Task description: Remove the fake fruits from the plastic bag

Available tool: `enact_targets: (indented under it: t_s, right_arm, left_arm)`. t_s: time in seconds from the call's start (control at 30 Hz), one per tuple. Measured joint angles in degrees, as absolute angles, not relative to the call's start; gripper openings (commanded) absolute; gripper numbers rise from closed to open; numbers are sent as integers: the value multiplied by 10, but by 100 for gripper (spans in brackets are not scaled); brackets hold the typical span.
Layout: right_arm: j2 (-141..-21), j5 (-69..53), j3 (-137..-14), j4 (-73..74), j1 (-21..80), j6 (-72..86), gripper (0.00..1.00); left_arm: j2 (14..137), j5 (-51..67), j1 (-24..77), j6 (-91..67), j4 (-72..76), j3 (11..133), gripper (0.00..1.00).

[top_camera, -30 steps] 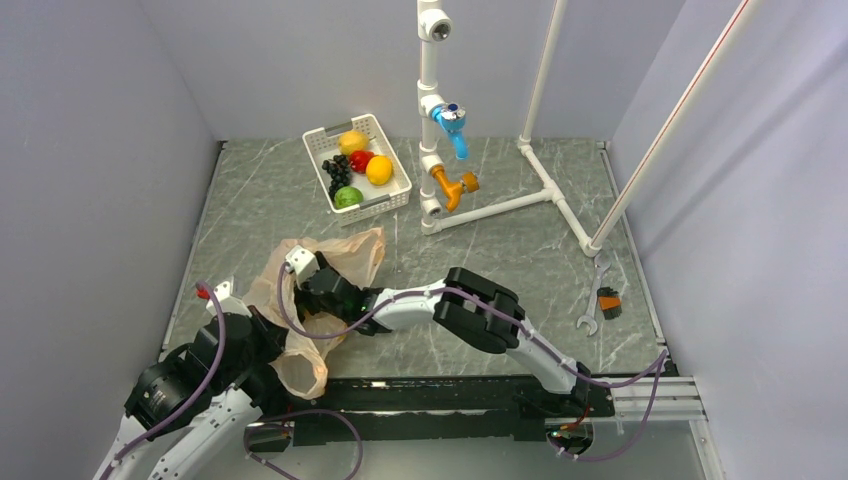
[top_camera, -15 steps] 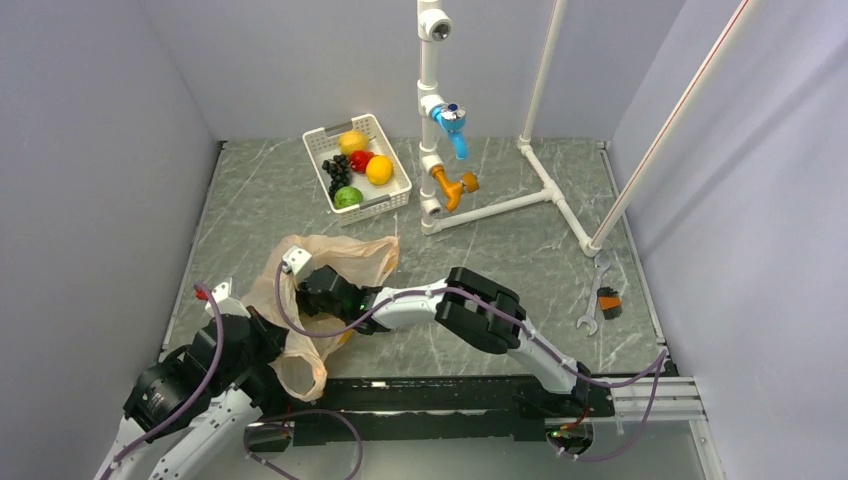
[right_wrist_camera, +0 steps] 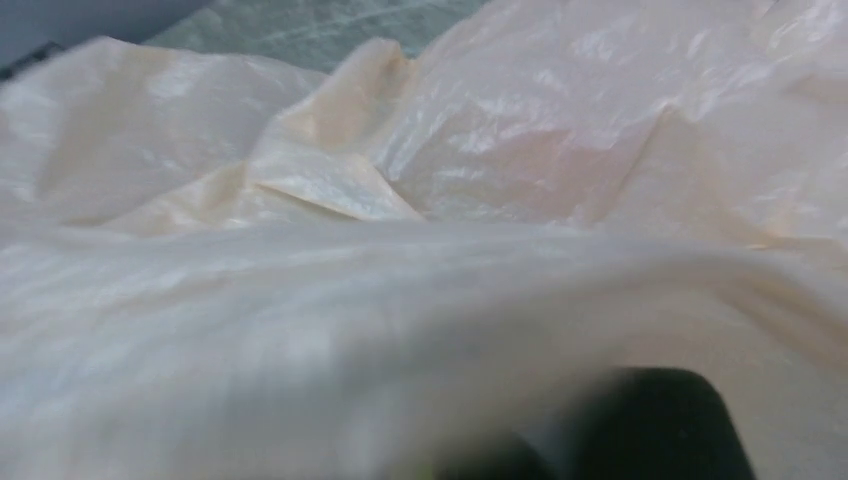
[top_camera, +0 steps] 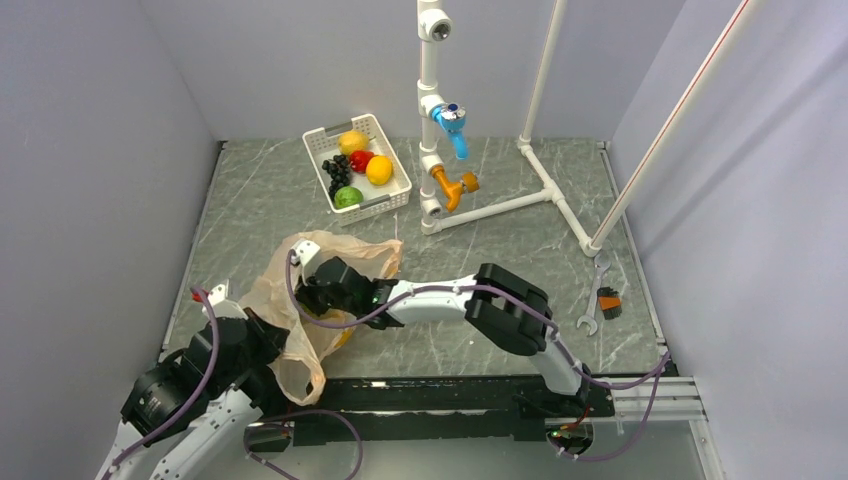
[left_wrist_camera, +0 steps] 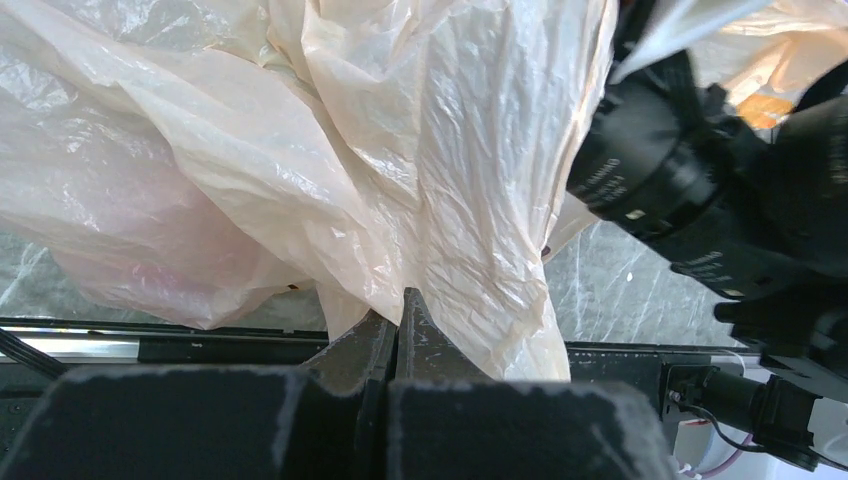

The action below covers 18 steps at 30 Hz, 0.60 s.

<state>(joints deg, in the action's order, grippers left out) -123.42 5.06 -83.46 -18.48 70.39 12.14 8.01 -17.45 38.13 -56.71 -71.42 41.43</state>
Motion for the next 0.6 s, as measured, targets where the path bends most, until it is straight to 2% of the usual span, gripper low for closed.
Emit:
enact_targets:
  t_s: [0.6]
  right_arm:
    - [-1106, -36, -734, -203, 695, 192, 0]
  left_arm:
    - [26, -193, 381, -595, -735, 414, 0]
